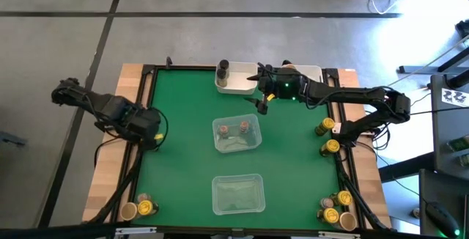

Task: Sort spices by type
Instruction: Put the middle left yellow seasoning bottle into the bottom transparent bin

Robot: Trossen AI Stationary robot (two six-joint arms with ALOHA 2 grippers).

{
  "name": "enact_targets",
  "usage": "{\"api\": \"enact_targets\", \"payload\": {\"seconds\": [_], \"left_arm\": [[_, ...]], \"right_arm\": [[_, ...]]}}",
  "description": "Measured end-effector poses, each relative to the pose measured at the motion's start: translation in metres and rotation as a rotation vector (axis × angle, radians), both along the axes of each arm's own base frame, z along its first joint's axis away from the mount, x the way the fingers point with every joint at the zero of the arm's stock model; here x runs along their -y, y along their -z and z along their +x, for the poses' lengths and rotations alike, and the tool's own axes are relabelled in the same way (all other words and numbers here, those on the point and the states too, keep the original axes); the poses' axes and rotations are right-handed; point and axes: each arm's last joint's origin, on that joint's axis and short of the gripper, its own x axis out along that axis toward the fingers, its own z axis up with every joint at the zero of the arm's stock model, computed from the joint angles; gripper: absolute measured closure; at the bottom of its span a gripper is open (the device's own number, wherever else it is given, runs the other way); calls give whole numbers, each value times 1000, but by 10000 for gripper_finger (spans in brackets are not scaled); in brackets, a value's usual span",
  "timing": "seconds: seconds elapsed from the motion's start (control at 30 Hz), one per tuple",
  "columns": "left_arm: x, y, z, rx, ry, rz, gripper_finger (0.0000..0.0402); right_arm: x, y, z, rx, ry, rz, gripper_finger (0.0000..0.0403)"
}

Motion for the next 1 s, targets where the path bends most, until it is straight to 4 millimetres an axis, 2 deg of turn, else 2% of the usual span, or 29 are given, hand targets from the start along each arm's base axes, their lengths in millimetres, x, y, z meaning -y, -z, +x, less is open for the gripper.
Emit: {"api": "enact_targets", "payload": {"seconds": [0.13,0.37,1.0], "left_arm": [[1,15,-8,-11,-12,-25,27],[9,35,-3,-66,64,-32,27],[26,56,21,-299,243,51,46]], "right_arm": [[0,0,0,3,0,-1,31],[0,0,0,4,0,-1,31],[1,0,0,4,52,2,31]]}}
